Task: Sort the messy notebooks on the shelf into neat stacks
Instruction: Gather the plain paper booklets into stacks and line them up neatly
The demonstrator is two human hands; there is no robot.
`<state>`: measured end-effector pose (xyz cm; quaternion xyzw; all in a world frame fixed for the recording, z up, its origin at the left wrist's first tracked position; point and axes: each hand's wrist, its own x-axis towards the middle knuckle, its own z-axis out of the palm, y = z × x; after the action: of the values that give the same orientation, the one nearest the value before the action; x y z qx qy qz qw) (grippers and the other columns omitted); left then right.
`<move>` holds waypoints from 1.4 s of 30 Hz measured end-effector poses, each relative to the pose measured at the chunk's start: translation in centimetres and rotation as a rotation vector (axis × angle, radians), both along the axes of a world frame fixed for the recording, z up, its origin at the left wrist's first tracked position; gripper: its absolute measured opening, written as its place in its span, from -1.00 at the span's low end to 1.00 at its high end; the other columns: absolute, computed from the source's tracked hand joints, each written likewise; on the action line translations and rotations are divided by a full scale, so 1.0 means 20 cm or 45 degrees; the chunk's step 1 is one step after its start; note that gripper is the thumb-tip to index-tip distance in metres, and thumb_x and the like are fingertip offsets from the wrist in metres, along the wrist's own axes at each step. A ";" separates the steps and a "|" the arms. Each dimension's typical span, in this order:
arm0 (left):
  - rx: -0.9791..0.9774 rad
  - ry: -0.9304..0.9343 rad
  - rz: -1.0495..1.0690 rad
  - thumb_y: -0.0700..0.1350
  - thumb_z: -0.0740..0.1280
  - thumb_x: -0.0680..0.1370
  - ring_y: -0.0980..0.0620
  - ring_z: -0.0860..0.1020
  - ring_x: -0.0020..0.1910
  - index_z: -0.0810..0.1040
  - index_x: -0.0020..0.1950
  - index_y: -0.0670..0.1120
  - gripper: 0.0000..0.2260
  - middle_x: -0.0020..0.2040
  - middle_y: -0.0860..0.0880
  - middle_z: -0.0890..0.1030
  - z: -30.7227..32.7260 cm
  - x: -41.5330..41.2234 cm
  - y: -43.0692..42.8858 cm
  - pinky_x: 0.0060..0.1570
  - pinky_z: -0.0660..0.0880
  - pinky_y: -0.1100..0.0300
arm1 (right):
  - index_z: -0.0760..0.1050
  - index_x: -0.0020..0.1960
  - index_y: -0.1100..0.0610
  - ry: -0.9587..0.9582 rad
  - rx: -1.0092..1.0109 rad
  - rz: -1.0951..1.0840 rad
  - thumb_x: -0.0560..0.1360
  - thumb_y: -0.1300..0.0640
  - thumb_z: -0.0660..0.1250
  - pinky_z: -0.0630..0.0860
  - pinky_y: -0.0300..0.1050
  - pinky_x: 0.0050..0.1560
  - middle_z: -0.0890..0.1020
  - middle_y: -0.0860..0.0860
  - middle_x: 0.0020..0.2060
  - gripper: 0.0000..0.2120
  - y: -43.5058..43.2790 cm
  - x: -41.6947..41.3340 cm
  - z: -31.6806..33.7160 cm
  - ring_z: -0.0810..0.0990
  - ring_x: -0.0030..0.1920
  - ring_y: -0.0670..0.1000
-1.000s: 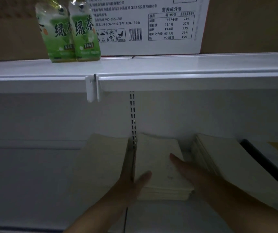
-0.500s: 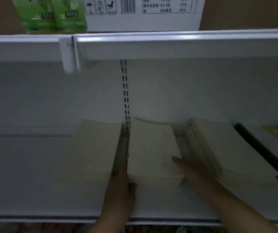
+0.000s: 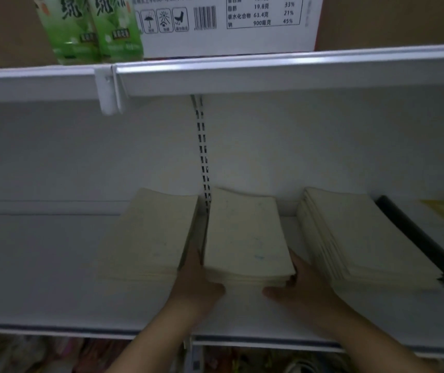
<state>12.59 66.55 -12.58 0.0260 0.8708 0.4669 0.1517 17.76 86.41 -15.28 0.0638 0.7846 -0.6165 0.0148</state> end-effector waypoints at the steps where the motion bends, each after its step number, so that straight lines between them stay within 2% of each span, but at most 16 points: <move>1: -0.010 0.046 -0.029 -0.33 0.36 0.39 0.04 0.51 0.05 -0.09 0.56 0.05 -0.10 0.28 0.00 0.43 0.03 -0.02 0.00 -0.17 0.47 0.30 | 0.32 0.37 -0.18 0.007 0.028 0.004 0.26 0.12 0.57 0.46 -0.16 0.25 0.58 -0.25 0.16 -0.23 0.00 0.00 0.00 0.54 0.21 -0.18; 5: -0.105 0.103 -0.200 -0.36 0.33 0.33 0.14 0.53 -0.28 -0.29 0.47 0.31 0.06 0.08 0.00 0.56 0.13 -0.10 0.00 -0.51 0.40 0.38 | 0.34 0.29 -0.14 -0.078 0.077 0.019 0.31 0.28 0.53 0.48 -0.33 0.07 0.55 -0.20 0.11 -0.31 0.01 -0.04 0.04 0.53 0.12 -0.15; 8: -0.082 0.091 -0.223 -0.43 0.31 0.29 0.11 0.51 -0.47 -0.21 0.51 0.26 0.06 -0.18 0.03 0.55 0.17 -0.09 0.01 -0.60 0.35 0.37 | 0.34 0.33 -0.03 -0.120 0.075 -0.003 0.30 0.44 0.45 0.42 -0.43 -0.17 0.53 -0.08 0.08 -0.29 0.02 -0.07 0.08 0.50 0.04 -0.09; 11: -0.200 0.023 -0.201 -0.40 0.35 0.32 0.14 0.44 -0.40 0.18 0.50 -0.14 -0.23 -0.26 0.08 0.46 0.19 -0.08 0.01 -0.62 0.36 0.41 | 0.33 0.23 -0.08 -0.126 0.125 -0.041 0.30 0.48 0.40 0.40 -0.50 -0.35 0.51 -0.18 -0.08 -0.32 0.00 -0.06 0.07 0.47 -0.16 -0.23; 14: -0.176 -0.046 -0.183 -0.36 0.40 0.28 0.09 0.50 -0.29 0.34 0.39 -0.14 -0.31 -0.21 0.02 0.52 0.19 -0.10 0.01 -0.46 0.47 0.39 | 0.31 0.22 -0.15 -0.129 0.134 -0.013 0.31 0.47 0.38 0.41 -0.51 -0.34 0.54 -0.20 -0.04 -0.31 0.02 -0.05 0.07 0.42 -0.15 -0.35; 16: -0.052 -0.139 -0.143 -0.28 0.41 0.14 -0.05 0.58 -0.08 0.41 0.35 -0.14 -0.25 -0.03 -0.08 0.61 0.16 -0.10 -0.01 -0.09 0.61 0.12 | 0.33 0.25 -0.17 -0.123 0.178 0.029 0.31 0.41 0.41 0.43 -0.52 -0.30 0.54 -0.25 -0.02 -0.31 0.04 -0.04 0.09 0.46 -0.10 -0.36; 18: -0.055 -0.144 -0.095 -0.23 0.39 0.10 -0.08 0.58 -0.03 0.45 0.29 -0.12 -0.28 0.04 -0.11 0.60 0.11 -0.07 -0.02 -0.02 0.60 0.01 | 0.33 0.23 -0.22 -0.117 0.272 0.073 0.32 0.32 0.44 0.43 -0.53 -0.26 0.54 -0.28 -0.02 -0.34 0.06 -0.03 0.10 0.49 -0.08 -0.35; 21: -0.222 -0.039 -0.031 -0.30 0.31 0.36 0.04 0.51 -0.22 0.43 0.23 -0.12 -0.56 -0.13 -0.04 0.51 0.04 -0.04 -0.02 -0.45 0.43 0.31 | 0.41 0.16 -0.23 -0.070 0.493 0.032 0.32 0.21 0.44 0.46 -0.46 -0.20 0.59 -0.23 -0.05 -0.47 0.04 -0.02 0.08 0.58 -0.06 -0.21; 22: -0.271 0.063 0.000 -0.31 0.25 0.43 0.03 0.49 -0.23 0.44 0.23 -0.13 -0.63 -0.16 -0.02 0.49 0.02 -0.03 -0.02 -0.48 0.35 0.35 | 0.45 0.13 -0.20 -0.036 0.539 0.003 0.33 0.20 0.43 0.45 -0.46 -0.20 0.60 -0.20 -0.07 -0.53 0.03 -0.02 0.07 0.59 -0.05 -0.18; 25: -0.337 0.302 0.097 -0.29 0.14 0.52 -0.07 0.54 -0.14 0.48 0.25 -0.09 -0.66 -0.10 -0.06 0.57 -0.01 -0.03 0.03 -0.33 0.41 0.25 | 0.49 0.15 -0.12 -0.005 0.560 -0.018 0.34 0.19 0.46 0.37 -0.54 -0.28 0.58 -0.19 -0.05 -0.56 0.03 -0.03 0.06 0.53 -0.11 -0.23; 27: -0.328 0.336 0.195 -0.28 0.13 0.53 -0.08 0.52 -0.21 0.49 0.24 -0.09 -0.68 -0.19 -0.02 0.53 -0.03 -0.02 0.05 -0.35 0.38 0.22 | 0.47 0.12 -0.10 -0.029 0.529 -0.029 0.31 0.19 0.51 0.35 -0.56 -0.34 0.56 -0.18 -0.06 -0.54 0.04 -0.04 0.07 0.48 -0.17 -0.29; 31: -0.319 0.353 0.337 -0.26 0.14 0.53 -0.14 0.52 -0.22 0.53 0.12 -0.19 -0.75 -0.17 -0.13 0.56 -0.04 -0.01 0.08 -0.31 0.39 0.17 | 0.50 0.17 0.04 -0.122 0.548 -0.073 0.23 0.16 0.57 0.41 -0.43 -0.26 0.59 -0.08 0.04 -0.46 0.05 -0.07 0.08 0.55 -0.04 -0.12; 34: -0.305 0.336 0.338 -0.27 0.13 0.53 0.00 0.45 -0.36 0.52 0.07 -0.15 -0.78 -0.29 -0.03 0.49 -0.05 -0.01 0.08 -0.44 0.32 0.21 | 0.50 0.20 0.06 -0.156 0.559 -0.072 0.20 0.16 0.60 0.41 -0.40 -0.27 0.60 -0.06 0.07 -0.40 0.05 -0.09 0.09 0.56 0.00 -0.08; 38: -0.307 0.312 0.241 -0.26 0.15 0.51 0.10 0.45 -0.32 0.44 0.32 -0.06 -0.61 -0.22 0.03 0.50 -0.07 -0.01 0.06 -0.38 0.35 0.27 | 0.47 0.19 0.04 -0.137 0.568 -0.042 0.23 0.19 0.57 0.37 -0.46 -0.30 0.57 -0.09 0.02 -0.43 0.05 -0.08 0.10 0.54 -0.03 -0.11; 41: -0.303 0.254 0.156 -0.26 0.17 0.53 -0.10 0.55 0.01 0.15 0.52 0.00 -0.43 0.07 -0.11 0.56 -0.08 0.02 0.04 -0.10 0.41 0.24 | 0.43 0.11 -0.09 -0.085 0.564 -0.018 0.30 0.19 0.52 0.37 -0.53 -0.36 0.55 -0.14 -0.06 -0.54 0.03 -0.05 0.09 0.48 -0.18 -0.26; 42: -0.297 0.262 0.138 -0.26 0.17 0.53 -0.12 0.54 0.00 0.11 0.53 0.03 -0.41 0.05 -0.12 0.56 -0.09 0.03 0.02 -0.10 0.39 0.23 | 0.41 0.07 -0.12 -0.081 0.566 -0.011 0.32 0.18 0.51 0.38 -0.55 -0.37 0.54 -0.17 -0.10 -0.56 0.03 -0.04 0.09 0.44 -0.22 -0.32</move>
<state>13.10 67.05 -14.40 0.0088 0.9302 0.3648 0.0384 16.86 87.01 -13.57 0.0882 0.9001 -0.4261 0.0226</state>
